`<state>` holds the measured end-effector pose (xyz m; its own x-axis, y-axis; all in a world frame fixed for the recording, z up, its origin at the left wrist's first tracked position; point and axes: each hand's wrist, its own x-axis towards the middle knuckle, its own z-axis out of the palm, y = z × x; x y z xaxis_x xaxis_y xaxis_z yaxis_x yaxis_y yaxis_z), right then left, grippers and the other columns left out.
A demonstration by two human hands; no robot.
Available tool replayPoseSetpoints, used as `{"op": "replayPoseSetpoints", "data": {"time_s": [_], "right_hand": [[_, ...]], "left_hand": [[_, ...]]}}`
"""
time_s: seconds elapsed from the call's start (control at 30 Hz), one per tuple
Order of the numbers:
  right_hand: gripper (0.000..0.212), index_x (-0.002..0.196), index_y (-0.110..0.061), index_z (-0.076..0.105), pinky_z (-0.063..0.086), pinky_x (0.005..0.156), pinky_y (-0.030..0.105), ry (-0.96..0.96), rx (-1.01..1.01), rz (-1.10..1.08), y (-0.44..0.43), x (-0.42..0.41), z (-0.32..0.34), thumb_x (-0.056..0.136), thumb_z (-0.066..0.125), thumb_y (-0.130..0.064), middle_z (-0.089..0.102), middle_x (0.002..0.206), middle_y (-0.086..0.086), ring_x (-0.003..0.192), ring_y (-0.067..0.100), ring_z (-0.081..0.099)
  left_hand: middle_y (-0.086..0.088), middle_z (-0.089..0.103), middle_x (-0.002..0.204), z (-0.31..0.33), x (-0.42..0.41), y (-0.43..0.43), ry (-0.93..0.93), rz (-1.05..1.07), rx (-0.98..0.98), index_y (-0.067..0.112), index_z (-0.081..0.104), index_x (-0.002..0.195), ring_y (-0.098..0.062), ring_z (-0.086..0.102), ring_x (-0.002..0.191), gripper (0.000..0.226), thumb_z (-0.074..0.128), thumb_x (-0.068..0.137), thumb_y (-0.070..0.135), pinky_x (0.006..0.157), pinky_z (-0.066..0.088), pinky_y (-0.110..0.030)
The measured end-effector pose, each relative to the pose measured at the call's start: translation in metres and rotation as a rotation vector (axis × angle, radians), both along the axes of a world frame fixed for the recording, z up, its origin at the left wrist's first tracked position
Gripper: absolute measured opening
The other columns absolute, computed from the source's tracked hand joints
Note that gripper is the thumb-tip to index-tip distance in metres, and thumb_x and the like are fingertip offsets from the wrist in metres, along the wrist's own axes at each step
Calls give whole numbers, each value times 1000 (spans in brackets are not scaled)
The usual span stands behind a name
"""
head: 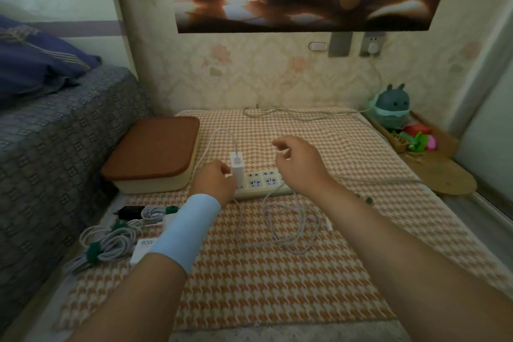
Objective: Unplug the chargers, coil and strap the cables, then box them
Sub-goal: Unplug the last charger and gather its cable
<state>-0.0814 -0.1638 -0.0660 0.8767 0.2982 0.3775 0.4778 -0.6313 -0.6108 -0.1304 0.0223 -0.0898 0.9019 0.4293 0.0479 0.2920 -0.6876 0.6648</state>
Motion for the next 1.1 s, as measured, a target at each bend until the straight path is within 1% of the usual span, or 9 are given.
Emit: {"op": "replayPoseSetpoints", "data": {"time_s": [0.13,0.23,0.33,0.47,0.63,0.7,0.77,0.9,1.1], "right_hand": [[48,145,-18,49,41,100,27,169,90,67,59,1,4,99,60,-20,53,143,2,129,17,51],[57,146,-20,47,41,106,32,218,235,45,90,10,0,93,66,-18,51,146,1,135,18,47],[68,148,-22,44,38,108,29,198,343,36,114,21,-15,87,72,-18,46,149,-1,138,15,43],[83,151,-25,37,41,107,32,297,399,-12,127,33,-46,81,82,-34,44,150,0,136,16,44],[43,120,-24,64,47,95,28,225,398,-27,132,47,-70,83,82,-33,61,124,-5,112,9,56],[32,113,-23,66,44,88,23,242,384,-18,136,50,-73,84,80,-27,59,116,-8,106,7,54],[18,105,-24,64,42,75,20,248,374,-7,140,51,-75,91,68,-13,60,112,-7,104,12,58],[37,83,-29,58,39,67,25,224,363,33,139,53,-81,89,47,6,61,103,3,90,16,57],[41,73,-28,55,38,70,19,87,343,60,144,47,-87,86,46,10,57,92,2,85,5,52]], "left_hand": [[-6,36,156,-11,11,14,52,-97,12,16,31,153,-27,39,140,71,64,91,25,108,39,-38],[-3,25,161,-22,23,24,70,-173,-74,22,18,156,-27,30,145,91,72,84,33,113,36,-45],[-3,36,156,-31,33,32,51,-213,-38,24,28,152,-26,40,139,96,79,73,41,106,44,-48],[-8,60,132,-35,37,34,92,-315,16,17,48,141,-29,59,115,68,74,81,38,93,51,-42],[-14,64,125,-37,43,35,109,-371,70,10,58,132,-31,62,109,47,68,91,31,93,50,-40],[-13,61,130,-39,43,37,121,-395,57,11,56,134,-30,60,113,49,69,90,29,95,48,-37],[-13,67,116,-44,45,40,134,-374,17,12,64,120,-29,64,99,41,73,85,30,89,53,-41],[-8,66,98,-54,50,41,141,-341,43,15,67,99,-25,62,83,24,70,83,32,73,52,-37],[-12,64,104,-61,60,43,240,-341,148,13,67,102,-27,59,86,18,56,92,23,73,49,-35]]}}
